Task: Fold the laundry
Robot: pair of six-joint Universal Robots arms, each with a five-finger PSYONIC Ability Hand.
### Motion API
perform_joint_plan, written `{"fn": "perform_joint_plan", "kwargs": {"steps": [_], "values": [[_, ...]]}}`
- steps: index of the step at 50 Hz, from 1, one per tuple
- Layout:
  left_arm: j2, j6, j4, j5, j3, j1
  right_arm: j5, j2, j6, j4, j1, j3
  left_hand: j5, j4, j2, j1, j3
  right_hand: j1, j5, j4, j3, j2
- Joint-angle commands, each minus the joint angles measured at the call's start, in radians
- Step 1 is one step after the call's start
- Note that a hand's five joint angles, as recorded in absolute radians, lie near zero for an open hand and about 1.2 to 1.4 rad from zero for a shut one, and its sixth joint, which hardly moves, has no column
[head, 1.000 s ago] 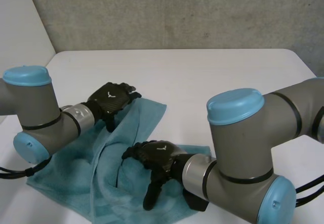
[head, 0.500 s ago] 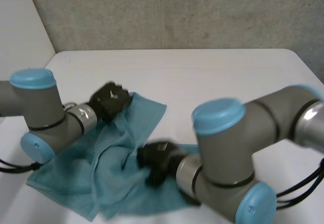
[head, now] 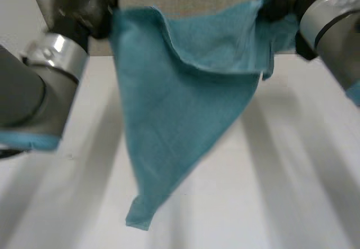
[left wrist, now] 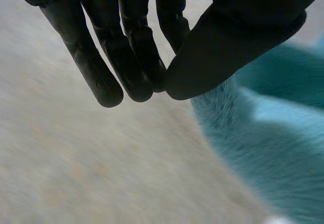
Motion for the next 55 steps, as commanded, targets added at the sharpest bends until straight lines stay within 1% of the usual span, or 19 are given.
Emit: {"fn": "perform_joint_plan", "kwargs": {"steps": [1,8,10,11,13,14,15,17,19,21,27,32,35,37,40,46,48,50,55], "values": [[-0.031,0.006,-0.128,-0.009,-0.242,-0.121,-0.043,0.227,-0.09,0.1,-0.027,-0.002,0.185,0.18,0.179,0.207,0.181,0.427,0.24,0.209,0.217,0.222],[-0.183,0.012,-0.128,-0.067,-0.278,-0.175,-0.029,0.387,-0.195,0.134,-0.057,-0.007,0.185,0.18,0.179,0.207,0.181,0.427,0.24,0.209,0.217,0.222],[-0.226,0.011,-0.128,-0.099,-0.24,-0.177,-0.023,0.422,-0.207,0.146,-0.065,-0.016,0.185,0.18,0.179,0.207,0.181,0.101,-0.086,-0.117,-0.109,-0.104],[-0.226,0.011,-0.128,-0.099,-0.239,-0.177,-0.023,0.422,-0.207,0.146,-0.065,-0.016,0.185,0.18,0.179,0.207,0.181,0.099,-0.088,-0.119,-0.111,-0.106],[-0.234,0.008,-0.128,-0.115,-0.189,-0.172,0.0,0.422,-0.198,0.146,-0.077,-0.019,0.185,0.18,0.179,0.207,0.181,-0.403,-0.59,-0.621,-0.613,-0.608],[-0.234,0.008,-0.128,-0.115,-0.189,-0.172,0.0,0.422,-0.198,0.146,-0.077,-0.019,0.185,0.18,0.179,0.207,0.181,-0.406,-0.593,-0.624,-0.616,-0.611],[-0.234,0.008,-0.128,-0.113,-0.169,-0.169,0.016,0.418,-0.191,0.146,-0.079,-0.018,0.185,0.18,0.179,0.207,0.181,-0.702,-0.889,-0.921,-0.912,-0.908],[-0.231,0.009,-0.128,-0.113,-0.147,-0.16,0.023,0.395,-0.181,0.148,-0.08,-0.009,0.185,0.18,0.179,0.207,0.181,-0.795,-0.982,-1.013,-1.005,-1.0],[-0.226,0.008,-0.128,-0.116,-0.127,-0.147,0.025,0.344,-0.169,0.148,-0.08,0.01,0.185,0.18,0.179,0.207,0.181,-0.795,-0.982,-1.013,-1.005,-1.0],[-0.218,0.011,-0.13,-0.115,-0.101,-0.134,0.017,0.207,-0.137,0.137,-0.086,0.1,0.185,0.18,0.179,0.207,0.181,-0.795,-0.982,-1.013,-1.005,-1.0],[-0.2,0.006,-0.135,-0.112,-0.087,-0.132,0.016,0.029,-0.126,0.087,-0.088,0.297,0.185,0.18,0.179,0.207,0.181,-0.795,-0.982,-1.013,-1.005,-1.0],[-0.169,0.003,-0.138,-0.11,-0.087,-0.132,-0.007,-0.183,-0.132,-0.02,-0.108,0.607,0.185,0.18,0.179,0.207,0.181,-0.43,-0.617,-0.649,-0.64,-0.636],[-0.14,0.003,-0.139,-0.11,-0.086,-0.137,-0.029,-0.222,-0.135,-0.056,-0.108,0.679,0.185,0.18,0.179,0.207,0.181,-0.37,-0.558,-0.589,-0.58,-0.576],[-0.113,0.003,-0.139,-0.109,-0.084,-0.146,-0.079,-0.271,-0.134,-0.091,-0.109,0.798,0.185,0.18,0.179,0.207,0.181,-0.23,-0.417,-0.449,-0.44,-0.436],[-0.08,-0.003,-0.141,-0.109,-0.075,-0.158,-0.128,-0.293,-0.131,-0.097,-0.105,0.882,0.185,0.18,0.179,0.207,0.181,-0.221,-0.408,-0.439,-0.431,-0.426],[-0.021,-0.02,-0.158,-0.11,-0.075,-0.18,-0.153,-0.279,-0.12,-0.14,-0.093,0.935,0.185,0.18,0.179,0.207,0.181,-0.315,-0.502,-0.533,-0.525,-0.52],[0.013,-0.035,-0.182,-0.11,-0.081,-0.198,-0.148,-0.229,-0.115,-0.22,-0.091,0.938,0.185,0.18,0.179,0.207,0.181,-0.548,-0.735,-0.767,-0.758,-0.754],[0.025,-0.043,-0.196,-0.11,-0.086,-0.209,-0.139,-0.184,-0.105,-0.263,-0.091,0.929,0.185,0.18,0.179,0.207,0.181,-0.643,-0.83,-0.861,-0.853,-0.848],[0.064,-0.064,-0.234,-0.11,-0.094,-0.245,-0.11,-0.068,-0.048,-0.343,-0.093,0.878,0.185,0.18,0.179,0.207,0.181,-0.679,-0.866,-0.897,-0.889,-0.884]]}}
